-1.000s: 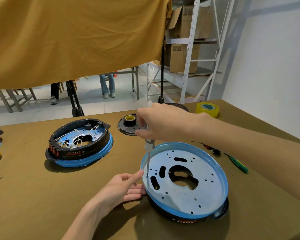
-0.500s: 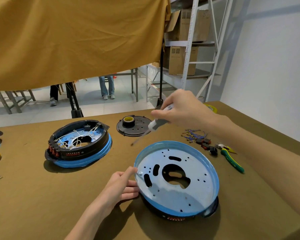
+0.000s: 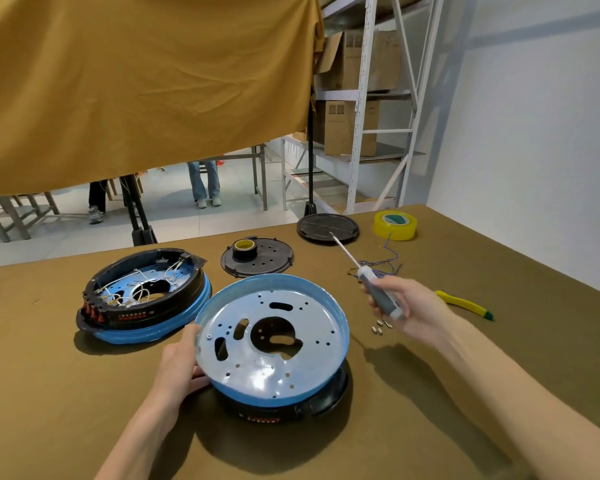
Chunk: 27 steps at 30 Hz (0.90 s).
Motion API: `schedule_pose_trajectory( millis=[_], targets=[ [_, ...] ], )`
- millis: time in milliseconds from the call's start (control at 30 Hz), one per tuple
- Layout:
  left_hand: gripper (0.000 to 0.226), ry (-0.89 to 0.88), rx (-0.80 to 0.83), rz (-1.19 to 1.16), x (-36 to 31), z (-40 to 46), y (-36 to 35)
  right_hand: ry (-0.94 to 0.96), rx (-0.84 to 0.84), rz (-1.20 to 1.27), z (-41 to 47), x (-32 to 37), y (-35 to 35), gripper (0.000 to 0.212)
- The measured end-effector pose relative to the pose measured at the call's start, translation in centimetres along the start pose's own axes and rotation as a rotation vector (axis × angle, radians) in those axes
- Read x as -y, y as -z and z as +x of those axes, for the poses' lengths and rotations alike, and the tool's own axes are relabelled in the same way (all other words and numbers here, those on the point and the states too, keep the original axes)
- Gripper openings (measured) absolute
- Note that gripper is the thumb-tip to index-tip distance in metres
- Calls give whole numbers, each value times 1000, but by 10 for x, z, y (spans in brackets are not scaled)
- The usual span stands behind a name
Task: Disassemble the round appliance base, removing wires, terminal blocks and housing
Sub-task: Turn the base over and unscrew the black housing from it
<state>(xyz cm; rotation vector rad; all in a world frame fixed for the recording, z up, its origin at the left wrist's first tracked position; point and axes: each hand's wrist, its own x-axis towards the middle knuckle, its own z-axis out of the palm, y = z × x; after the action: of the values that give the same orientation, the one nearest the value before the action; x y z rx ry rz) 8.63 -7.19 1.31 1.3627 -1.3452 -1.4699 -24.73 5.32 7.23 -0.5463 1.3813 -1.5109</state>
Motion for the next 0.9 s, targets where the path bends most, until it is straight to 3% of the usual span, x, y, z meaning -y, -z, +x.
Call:
schedule_pose_trajectory(
  millis=[33, 133, 233, 433, 600, 733, 800, 900],
  targets=[
    [46, 2, -7, 1, 0, 1, 0, 62, -91, -133, 2, -8, -3, 9],
    [47, 14, -21, -1, 2, 2, -3, 270, -324, -634, 11, -33, -12, 26],
    [48, 13, -20, 6, 2, 2, -3, 372, -353, -979, 20, -49, -20, 24],
    [45, 17, -12, -1, 0, -2, 0, 304, -333, -1281, 46, -48, -32, 20],
    [44, 25, -6, -10, 0, 0, 0, 257, -336, -1310, 53, -32, -27, 11],
    [45, 22, 1, -16, 0, 1, -1, 471, -354, -1138, 39, -11, -45, 7],
    [44, 14, 5, -19, 1, 2, -2, 583, -240, -1094, 24, -5, -67, 7],
    [39, 7, 20, -26, 1, 0, -2, 616, 67, -1119, 4, -12, -107, 5]
  ],
)
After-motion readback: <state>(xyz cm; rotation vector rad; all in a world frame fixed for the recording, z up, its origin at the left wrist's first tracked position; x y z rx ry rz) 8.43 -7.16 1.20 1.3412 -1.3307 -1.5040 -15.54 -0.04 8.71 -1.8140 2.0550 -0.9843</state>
